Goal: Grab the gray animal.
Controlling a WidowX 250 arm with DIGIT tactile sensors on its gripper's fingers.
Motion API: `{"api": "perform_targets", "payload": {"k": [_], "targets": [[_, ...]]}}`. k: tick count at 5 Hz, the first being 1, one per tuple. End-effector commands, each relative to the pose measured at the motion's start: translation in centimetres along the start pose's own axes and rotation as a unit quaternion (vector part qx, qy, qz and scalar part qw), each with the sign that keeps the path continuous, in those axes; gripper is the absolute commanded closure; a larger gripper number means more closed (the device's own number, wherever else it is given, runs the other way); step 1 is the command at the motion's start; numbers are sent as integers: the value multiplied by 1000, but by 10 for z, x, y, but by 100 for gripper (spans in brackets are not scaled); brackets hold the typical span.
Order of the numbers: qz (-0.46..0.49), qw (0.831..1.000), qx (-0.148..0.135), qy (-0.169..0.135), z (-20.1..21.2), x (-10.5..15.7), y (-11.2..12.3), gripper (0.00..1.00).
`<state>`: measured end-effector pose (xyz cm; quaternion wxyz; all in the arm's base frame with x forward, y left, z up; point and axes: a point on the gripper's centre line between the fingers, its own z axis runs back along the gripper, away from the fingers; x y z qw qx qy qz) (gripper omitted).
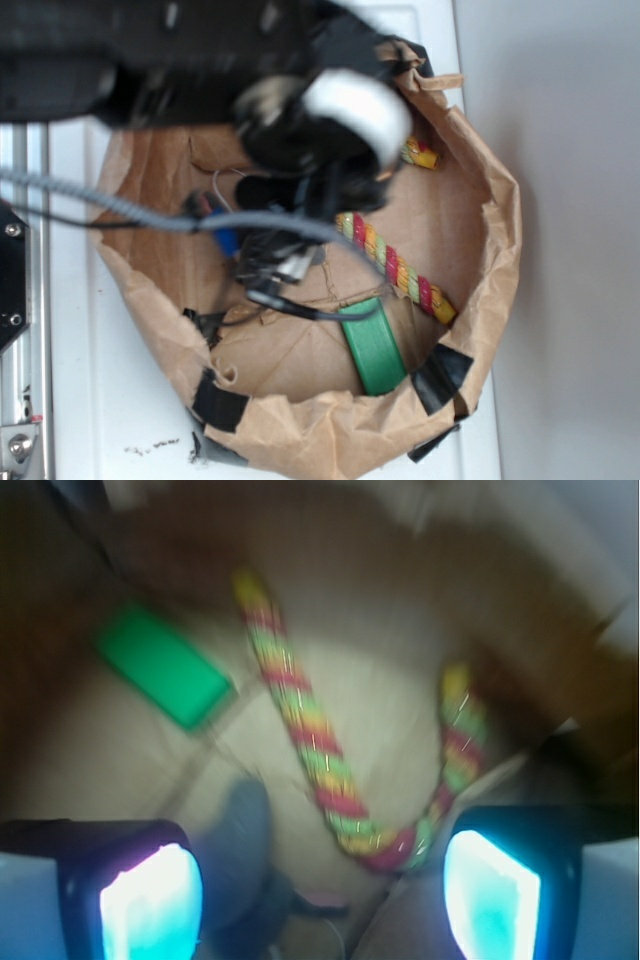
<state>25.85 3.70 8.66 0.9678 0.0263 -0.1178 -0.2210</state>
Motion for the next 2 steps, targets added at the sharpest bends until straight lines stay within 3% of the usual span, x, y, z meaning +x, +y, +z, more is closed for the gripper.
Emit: {"api": "perform_targets", "payload": {"k": [1,2], "targets": [[-55,997,33,39,-45,-33,22,0],[-79,986,-11,144,-58,-49,12,0]]}}
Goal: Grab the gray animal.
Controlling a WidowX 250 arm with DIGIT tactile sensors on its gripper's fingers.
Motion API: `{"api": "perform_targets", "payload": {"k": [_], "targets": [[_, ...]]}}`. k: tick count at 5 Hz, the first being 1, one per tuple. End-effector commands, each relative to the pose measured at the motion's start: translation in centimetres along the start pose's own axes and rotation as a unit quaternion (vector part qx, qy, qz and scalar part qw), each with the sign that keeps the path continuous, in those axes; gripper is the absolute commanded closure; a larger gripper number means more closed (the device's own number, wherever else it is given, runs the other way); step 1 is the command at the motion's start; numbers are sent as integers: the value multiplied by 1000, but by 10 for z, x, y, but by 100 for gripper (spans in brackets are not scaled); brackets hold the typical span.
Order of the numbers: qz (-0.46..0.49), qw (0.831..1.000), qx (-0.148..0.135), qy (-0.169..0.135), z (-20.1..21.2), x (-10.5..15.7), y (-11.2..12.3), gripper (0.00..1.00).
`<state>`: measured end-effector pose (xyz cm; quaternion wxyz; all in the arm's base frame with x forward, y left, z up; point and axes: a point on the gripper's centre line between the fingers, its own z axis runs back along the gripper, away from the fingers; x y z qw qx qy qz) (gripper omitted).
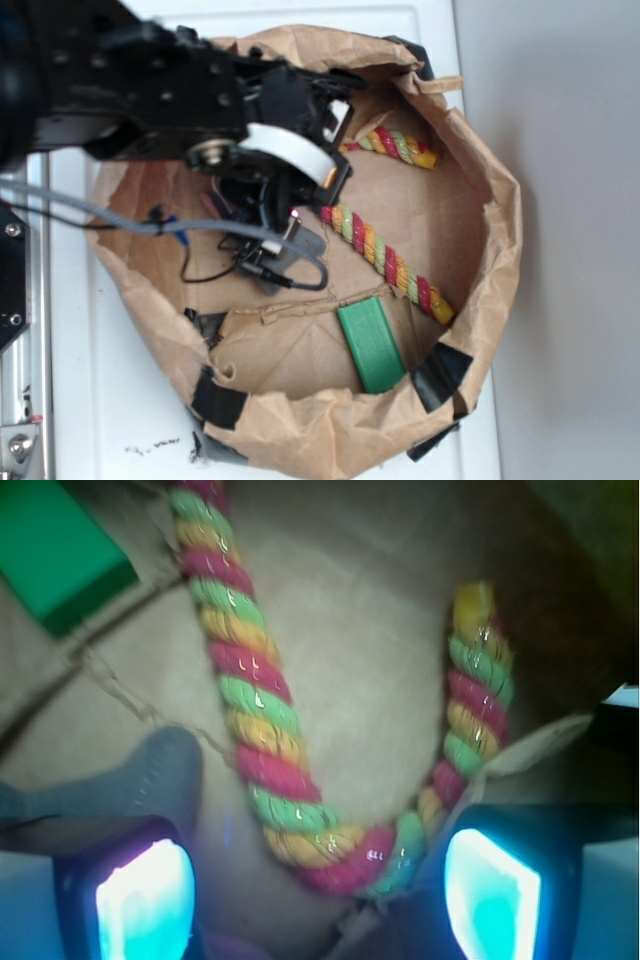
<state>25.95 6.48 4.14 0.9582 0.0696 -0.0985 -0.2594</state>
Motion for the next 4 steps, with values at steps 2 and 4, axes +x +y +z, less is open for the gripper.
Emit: {"api": "perform_targets", "payload": {"k": [2,4], "targets": [[-32,989,-116,91,52,-28,-11,0],[-9,984,-158,79,83,-16,3,0]]}}
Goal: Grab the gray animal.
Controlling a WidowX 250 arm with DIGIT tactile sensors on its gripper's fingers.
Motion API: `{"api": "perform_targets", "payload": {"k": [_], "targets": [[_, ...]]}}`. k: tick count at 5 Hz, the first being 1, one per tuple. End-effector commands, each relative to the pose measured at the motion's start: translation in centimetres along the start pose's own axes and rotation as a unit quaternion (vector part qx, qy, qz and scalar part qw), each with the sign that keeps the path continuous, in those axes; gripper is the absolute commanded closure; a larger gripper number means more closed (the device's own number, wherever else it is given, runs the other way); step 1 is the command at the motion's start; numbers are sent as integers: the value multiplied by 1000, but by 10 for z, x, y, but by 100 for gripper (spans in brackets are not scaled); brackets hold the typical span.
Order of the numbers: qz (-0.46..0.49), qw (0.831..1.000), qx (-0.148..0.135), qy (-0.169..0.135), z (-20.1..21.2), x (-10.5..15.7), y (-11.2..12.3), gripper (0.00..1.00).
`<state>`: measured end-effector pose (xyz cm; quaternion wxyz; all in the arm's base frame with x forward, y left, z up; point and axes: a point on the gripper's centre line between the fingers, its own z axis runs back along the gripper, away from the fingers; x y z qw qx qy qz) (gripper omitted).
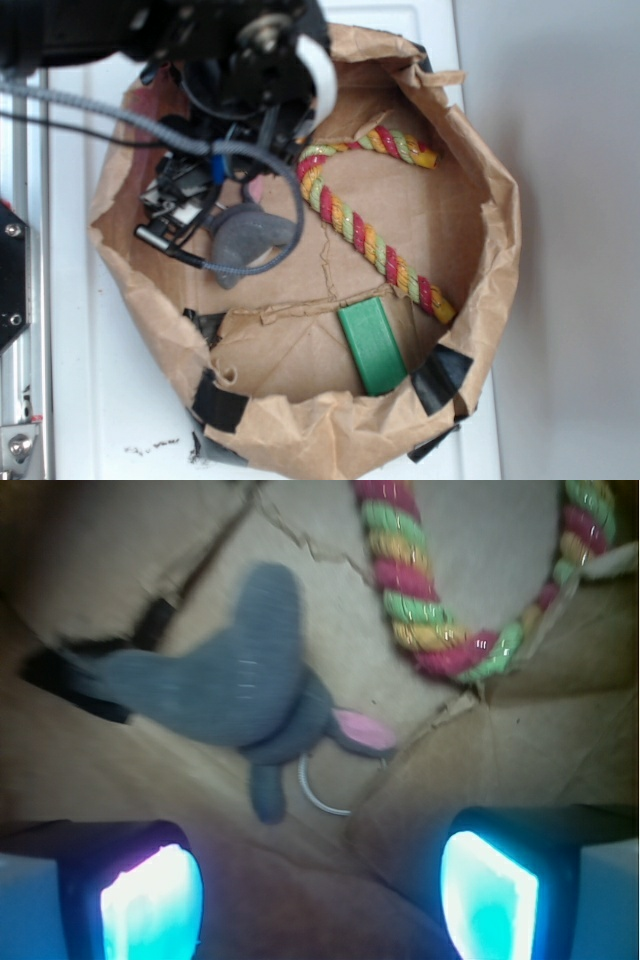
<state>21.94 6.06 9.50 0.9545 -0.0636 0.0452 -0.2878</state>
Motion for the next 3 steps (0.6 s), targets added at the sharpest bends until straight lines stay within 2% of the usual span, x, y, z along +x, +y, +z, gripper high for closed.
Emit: {"api": "perform_targets", "payload": {"k": [1,2,3], "targets": [[-17,999,-23,39,13,-10,6,0],[-11,999,-13,30,-20,-15,7,0],[5,1000,17,-8,-57,-6,16,0]]}}
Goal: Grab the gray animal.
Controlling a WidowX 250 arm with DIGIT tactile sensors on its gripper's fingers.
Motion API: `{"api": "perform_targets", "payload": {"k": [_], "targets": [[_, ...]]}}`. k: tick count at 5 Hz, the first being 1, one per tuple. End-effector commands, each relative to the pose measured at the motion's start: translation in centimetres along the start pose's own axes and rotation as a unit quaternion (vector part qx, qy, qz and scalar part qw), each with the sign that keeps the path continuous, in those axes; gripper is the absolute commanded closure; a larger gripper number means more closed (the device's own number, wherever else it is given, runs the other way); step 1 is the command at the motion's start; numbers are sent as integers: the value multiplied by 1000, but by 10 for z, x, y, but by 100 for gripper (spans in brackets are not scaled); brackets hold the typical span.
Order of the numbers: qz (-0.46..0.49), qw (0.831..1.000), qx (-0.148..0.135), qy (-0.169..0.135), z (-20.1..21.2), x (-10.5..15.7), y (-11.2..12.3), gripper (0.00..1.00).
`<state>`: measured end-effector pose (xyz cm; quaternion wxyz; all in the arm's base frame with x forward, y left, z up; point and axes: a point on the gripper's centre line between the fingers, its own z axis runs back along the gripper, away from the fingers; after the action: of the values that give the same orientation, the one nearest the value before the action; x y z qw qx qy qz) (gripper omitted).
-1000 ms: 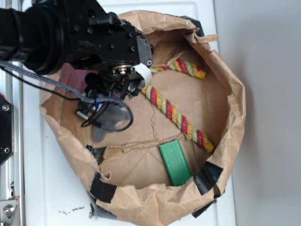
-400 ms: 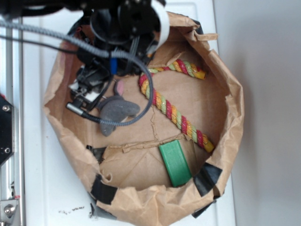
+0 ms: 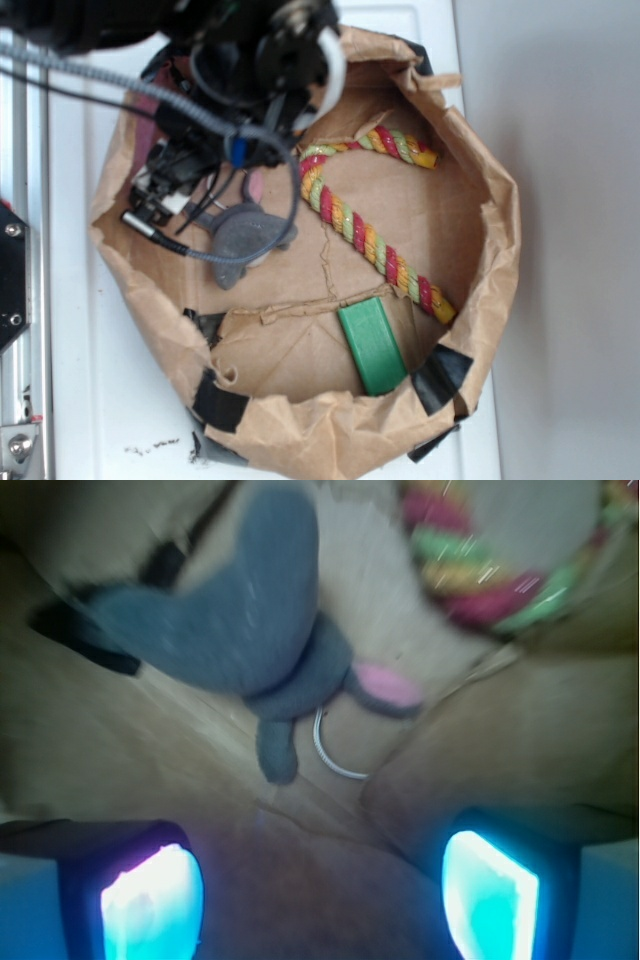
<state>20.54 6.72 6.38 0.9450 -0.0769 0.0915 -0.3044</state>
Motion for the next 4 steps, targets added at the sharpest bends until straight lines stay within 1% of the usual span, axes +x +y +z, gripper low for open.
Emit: {"api": "perform_targets", "payload": {"k": [1,2,3,4], "targets": [[51,995,72,-47,-36,17,30,100],[69,993,56,-83,-16,32,38,100],[86,991,43,-88,1,45,39,100],[91,991,23,-99,24,46,34,100]]}}
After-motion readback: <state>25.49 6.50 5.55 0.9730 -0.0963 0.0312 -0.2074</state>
